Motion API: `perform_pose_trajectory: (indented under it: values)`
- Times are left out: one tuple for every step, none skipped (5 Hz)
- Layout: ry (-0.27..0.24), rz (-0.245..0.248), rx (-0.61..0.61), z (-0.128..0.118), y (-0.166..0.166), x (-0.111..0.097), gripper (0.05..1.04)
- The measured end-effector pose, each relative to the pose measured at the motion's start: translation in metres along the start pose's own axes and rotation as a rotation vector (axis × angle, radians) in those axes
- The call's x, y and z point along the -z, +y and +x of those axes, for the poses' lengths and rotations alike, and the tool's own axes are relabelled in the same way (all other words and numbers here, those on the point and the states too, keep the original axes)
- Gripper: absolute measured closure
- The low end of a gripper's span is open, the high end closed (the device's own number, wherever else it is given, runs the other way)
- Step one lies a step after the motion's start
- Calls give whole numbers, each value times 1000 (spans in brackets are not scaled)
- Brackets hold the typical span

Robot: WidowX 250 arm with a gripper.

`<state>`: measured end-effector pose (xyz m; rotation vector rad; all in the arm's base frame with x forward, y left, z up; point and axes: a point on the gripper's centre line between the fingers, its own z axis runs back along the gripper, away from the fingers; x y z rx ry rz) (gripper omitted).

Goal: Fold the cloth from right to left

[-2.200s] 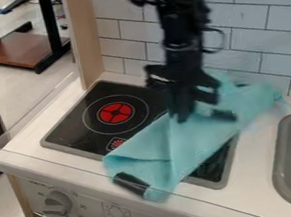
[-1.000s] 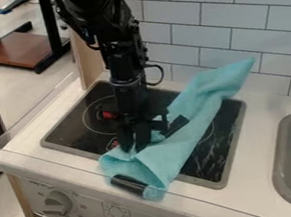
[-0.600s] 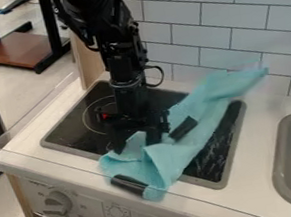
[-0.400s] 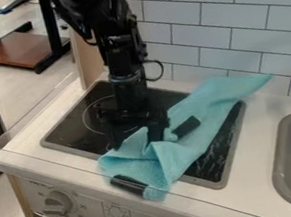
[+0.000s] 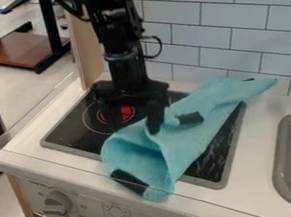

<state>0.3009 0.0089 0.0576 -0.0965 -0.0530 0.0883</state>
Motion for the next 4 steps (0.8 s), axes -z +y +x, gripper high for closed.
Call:
perform_pose_trajectory:
  values:
    - [-76,5,1,-1,-1,-24,84]
    - [-134,-1,-4,-2,-3,-42,84]
    - [-157,0,-10,-5,-4,-50,83]
    - [-143,-31,34,-7,-9,-50,83]
